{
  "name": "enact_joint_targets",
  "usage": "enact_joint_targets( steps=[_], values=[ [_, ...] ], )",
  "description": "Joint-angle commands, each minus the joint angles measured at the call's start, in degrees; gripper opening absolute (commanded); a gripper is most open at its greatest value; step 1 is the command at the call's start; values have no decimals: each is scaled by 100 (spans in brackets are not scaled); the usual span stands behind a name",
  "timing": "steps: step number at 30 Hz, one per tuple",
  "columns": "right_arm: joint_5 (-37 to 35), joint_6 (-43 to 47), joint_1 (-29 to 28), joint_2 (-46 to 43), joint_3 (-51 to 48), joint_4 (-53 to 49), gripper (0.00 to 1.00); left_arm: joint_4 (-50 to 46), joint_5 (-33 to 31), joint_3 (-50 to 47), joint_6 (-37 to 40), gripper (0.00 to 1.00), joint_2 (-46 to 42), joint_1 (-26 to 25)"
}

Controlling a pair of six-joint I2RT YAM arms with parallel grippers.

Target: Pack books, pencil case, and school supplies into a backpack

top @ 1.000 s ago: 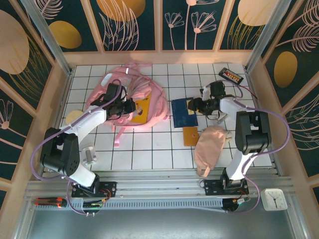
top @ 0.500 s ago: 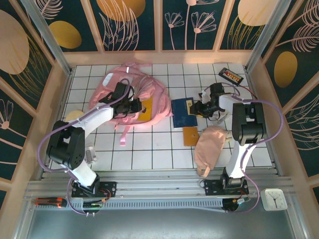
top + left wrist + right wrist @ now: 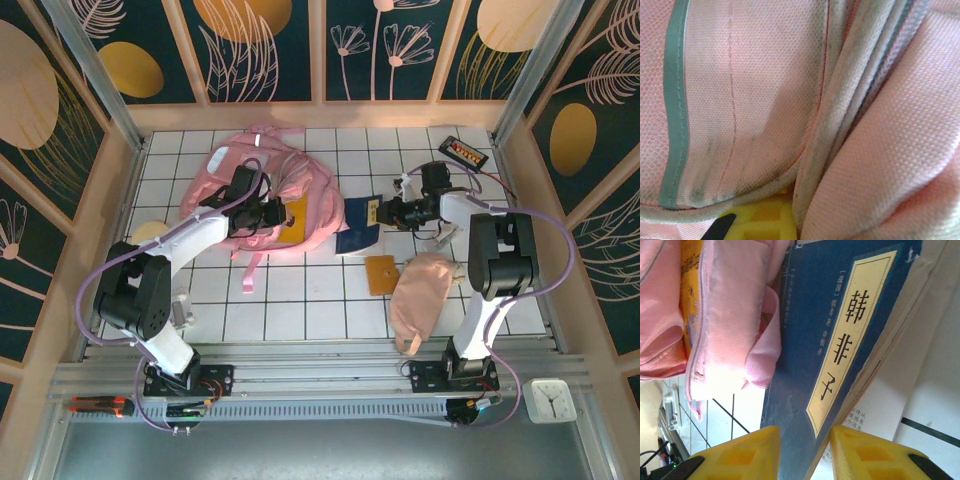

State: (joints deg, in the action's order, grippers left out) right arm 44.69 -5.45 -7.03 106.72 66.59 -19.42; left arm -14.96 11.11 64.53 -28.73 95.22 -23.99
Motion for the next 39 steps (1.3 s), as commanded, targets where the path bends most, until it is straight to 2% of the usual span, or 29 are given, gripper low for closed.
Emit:
enact_joint_targets(
  steps=[1, 2, 4, 5, 11, 15, 22, 29, 33, 39],
  values=[
    [77, -156, -171, 277, 141, -25, 32, -84, 394, 43, -80, 0, 58, -89],
    [-46, -162, -205, 334, 193, -117, 27, -92, 385, 26, -67, 0, 42, -88],
    [-410, -236, -219, 394, 316, -326, 6, -111, 366, -10, -42, 0, -2, -89],
    [-539, -266, -219, 388, 343, -396, 0, -121, 349, -19, -34, 0, -23, -89],
    [-1341, -508, -194, -149, 239, -620, 0, -297, 181, 33, 100, 0, -183, -60],
    [-1025, -804, -110, -798, -247, -102, 0, -382, 91, 34, 146, 0, -408, 29],
    [-840, -887, 60, -1491, -269, -256, 0, -747, -356, 105, 174, 0, -715, 218],
    [-157, -1375, 93, -2167, -136, -57, 0, -634, -67, 313, -2, 0, -786, 219],
    [117, -1849, -75, -2258, 6, 282, 0, -596, 103, 475, -121, 0, -735, 219],
    [282, -2667, -697, -2169, 180, 1053, 0, -523, 230, 656, -296, 0, -614, 219]
  ],
)
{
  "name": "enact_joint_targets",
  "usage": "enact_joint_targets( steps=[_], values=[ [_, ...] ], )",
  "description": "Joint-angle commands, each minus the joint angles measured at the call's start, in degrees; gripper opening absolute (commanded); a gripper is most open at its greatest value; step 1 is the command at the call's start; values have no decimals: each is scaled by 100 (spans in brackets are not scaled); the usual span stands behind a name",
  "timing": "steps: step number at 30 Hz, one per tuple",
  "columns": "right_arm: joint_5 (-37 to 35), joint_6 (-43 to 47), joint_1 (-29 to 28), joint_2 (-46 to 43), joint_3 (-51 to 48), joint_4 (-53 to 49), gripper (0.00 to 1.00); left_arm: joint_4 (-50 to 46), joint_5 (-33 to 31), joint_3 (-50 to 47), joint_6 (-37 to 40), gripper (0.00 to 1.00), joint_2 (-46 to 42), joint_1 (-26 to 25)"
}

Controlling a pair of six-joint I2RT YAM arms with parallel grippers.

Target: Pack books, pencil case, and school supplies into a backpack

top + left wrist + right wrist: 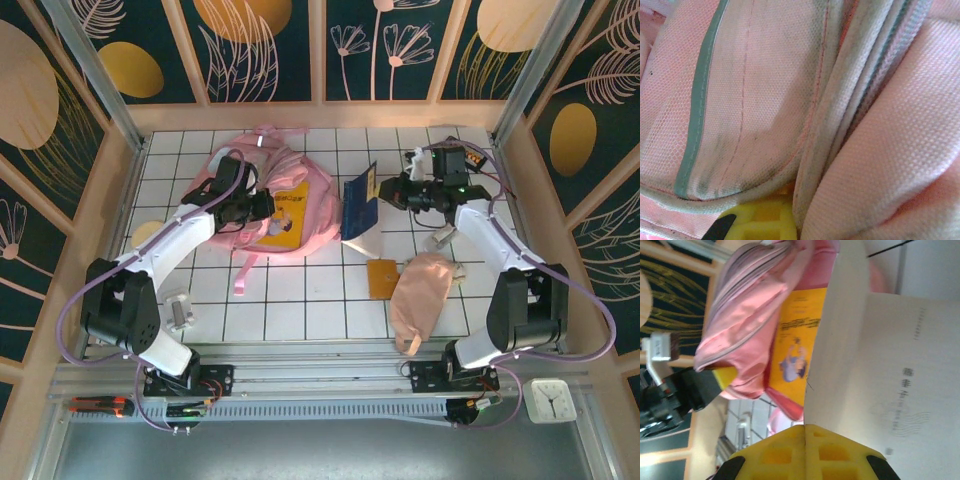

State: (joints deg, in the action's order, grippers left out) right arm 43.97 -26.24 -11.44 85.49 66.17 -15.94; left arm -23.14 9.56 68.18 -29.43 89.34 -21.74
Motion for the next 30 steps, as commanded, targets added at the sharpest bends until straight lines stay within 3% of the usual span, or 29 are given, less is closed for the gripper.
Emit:
enact_joint_targets(
  steps=[1, 10, 13, 14, 16, 19, 24, 27, 30],
  values=[
    [367, -753, -385, 7, 199, 948, 0, 330, 413, 292, -280, 0, -37, -4],
    [383, -1597, -1240, 1425, 874, 2698, 0, 335, 456, 183, -393, 0, -185, -6],
    [333, -1519, -1313, 1846, 1064, 2416, 0, 328, 445, 216, -432, 0, -197, -11],
    [242, -1368, -1317, 1909, 1066, 2088, 5, 314, 438, 228, -432, 0, -202, -6],
    [-215, -930, -1303, 1912, 967, 1166, 36, 301, 409, 231, -415, 0, -215, -6],
    [-999, -324, -1274, 1705, 726, 168, 58, 337, 421, 150, -423, 0, -216, -6],
    [-1418, 134, -1134, 1401, 313, -299, 70, 450, 476, 37, -458, 0, -140, -6],
    [-1252, 247, -987, 1499, 303, -353, 77, 409, 499, 87, -385, 0, -67, -7],
    [-1013, 393, -993, 1778, 472, -402, 77, 339, 485, 158, -310, 0, -30, -6]
  ],
)
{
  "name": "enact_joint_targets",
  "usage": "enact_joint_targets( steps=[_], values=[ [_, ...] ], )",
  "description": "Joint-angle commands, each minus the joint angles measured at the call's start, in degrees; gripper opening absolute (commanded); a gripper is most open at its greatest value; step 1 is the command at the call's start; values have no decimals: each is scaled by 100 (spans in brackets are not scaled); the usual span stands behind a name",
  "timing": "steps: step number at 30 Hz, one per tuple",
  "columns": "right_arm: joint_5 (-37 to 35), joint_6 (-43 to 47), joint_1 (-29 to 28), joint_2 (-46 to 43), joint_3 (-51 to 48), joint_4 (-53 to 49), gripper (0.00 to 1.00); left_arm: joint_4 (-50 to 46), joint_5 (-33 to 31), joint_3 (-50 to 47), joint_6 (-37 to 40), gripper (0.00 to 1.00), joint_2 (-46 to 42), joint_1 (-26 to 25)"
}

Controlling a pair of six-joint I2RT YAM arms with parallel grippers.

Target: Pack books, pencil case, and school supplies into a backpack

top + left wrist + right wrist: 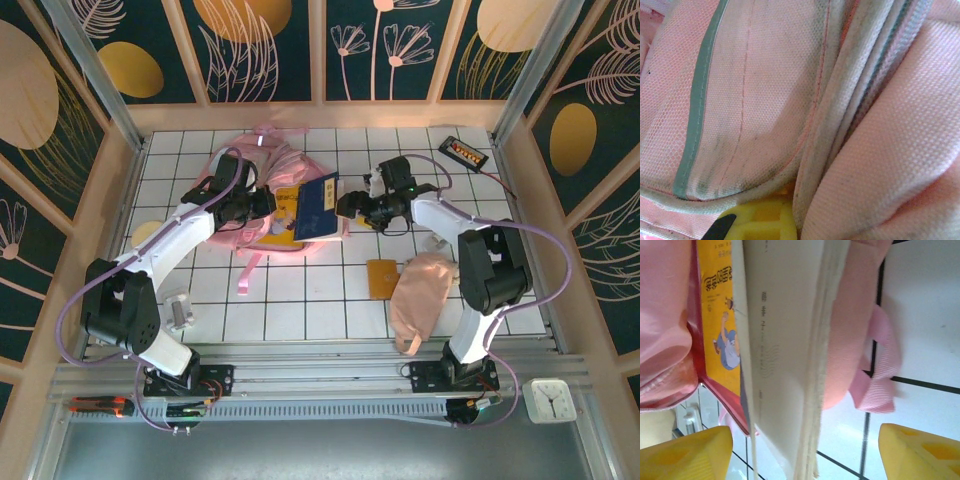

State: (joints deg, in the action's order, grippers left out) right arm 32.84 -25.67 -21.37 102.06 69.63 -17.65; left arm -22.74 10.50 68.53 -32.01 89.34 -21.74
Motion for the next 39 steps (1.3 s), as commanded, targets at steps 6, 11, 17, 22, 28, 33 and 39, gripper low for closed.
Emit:
enact_joint_targets(
  steps=[6, 11, 17, 22, 28, 33, 39],
  values=[
    [242, 355, -231, 657, 680, -111, 77, 301, 429, 86, -42, 0, -31, -6],
    [281, 260, -363, 919, 919, -29, 75, 348, 440, 22, -67, 0, -74, -6],
    [151, 104, -352, 1082, 983, 3, 35, 384, 457, -67, -77, 0, -152, -6],
    [-127, -36, -359, 677, 827, 19, 0, 367, 444, -17, -95, 0, -237, -6],
    [383, -682, -680, 483, 871, 680, 0, 392, 534, 85, -108, 0, -378, -6],
    [644, -1321, -966, 1457, 1711, 1245, 0, 529, 770, 115, -143, 0, -435, -6],
    [591, -1427, -1252, 2502, 3002, 978, 27, 660, 866, 82, -236, 0, -394, -7]
  ],
)
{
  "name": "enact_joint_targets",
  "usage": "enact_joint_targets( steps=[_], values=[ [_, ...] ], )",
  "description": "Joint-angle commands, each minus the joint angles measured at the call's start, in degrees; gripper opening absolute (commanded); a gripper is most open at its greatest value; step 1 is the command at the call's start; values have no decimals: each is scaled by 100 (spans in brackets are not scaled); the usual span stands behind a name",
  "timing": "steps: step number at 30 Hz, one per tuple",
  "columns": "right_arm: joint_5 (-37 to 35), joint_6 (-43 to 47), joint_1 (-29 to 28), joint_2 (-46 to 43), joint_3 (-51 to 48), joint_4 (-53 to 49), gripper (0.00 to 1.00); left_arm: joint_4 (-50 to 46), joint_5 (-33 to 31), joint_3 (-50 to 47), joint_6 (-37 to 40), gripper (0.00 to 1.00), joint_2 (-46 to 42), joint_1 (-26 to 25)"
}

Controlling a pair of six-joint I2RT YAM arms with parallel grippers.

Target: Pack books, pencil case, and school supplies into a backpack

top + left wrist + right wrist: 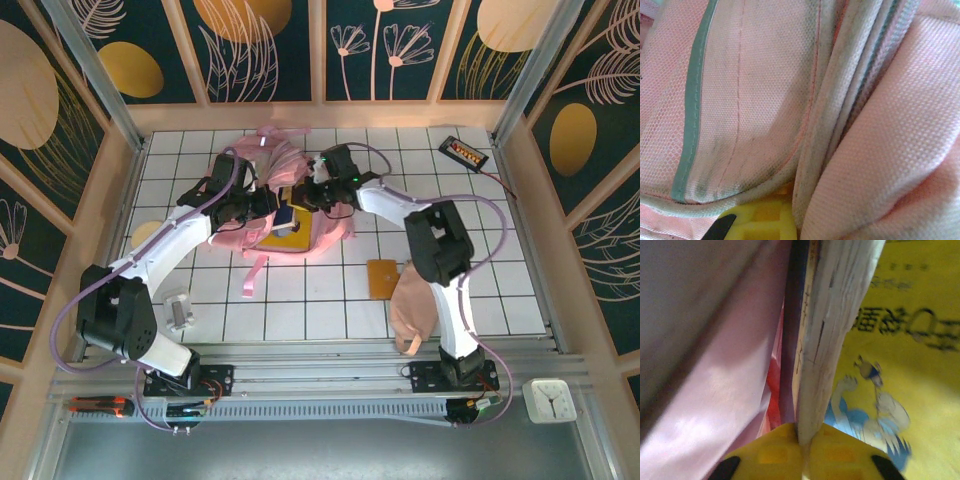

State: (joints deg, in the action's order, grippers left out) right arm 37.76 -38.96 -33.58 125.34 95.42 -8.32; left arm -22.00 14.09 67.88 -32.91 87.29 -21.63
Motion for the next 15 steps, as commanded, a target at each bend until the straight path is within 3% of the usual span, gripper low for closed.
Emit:
enact_joint_targets(
  steps=[1, 4, 5, 7, 10, 11, 15],
  values=[
    [-25, 0, -11, 121, 411, -100, 39, 628, 506, 131, -193, 0, -171, -17],
    [-462, 229, 169, -606, -353, -200, 63, 872, 614, 115, -381, 0, -70, -15],
    [-585, 314, 188, -930, -725, -276, 64, 894, 668, 172, -395, 11, -6, -17],
    [-827, 476, 433, -1557, -1325, -487, 67, 874, 665, 251, -383, 47, 32, -18],
    [-1257, 504, 644, -2528, -2219, -843, 67, 723, 377, 238, -252, 80, -171, -17],
    [-1421, 432, 690, -2857, -2568, -936, 67, 662, 277, 181, -198, 98, -277, -17],
    [-1700, -54, 685, -3924, -3685, -806, 67, 616, -153, -408, -132, 99, -865, -16]
  ],
)
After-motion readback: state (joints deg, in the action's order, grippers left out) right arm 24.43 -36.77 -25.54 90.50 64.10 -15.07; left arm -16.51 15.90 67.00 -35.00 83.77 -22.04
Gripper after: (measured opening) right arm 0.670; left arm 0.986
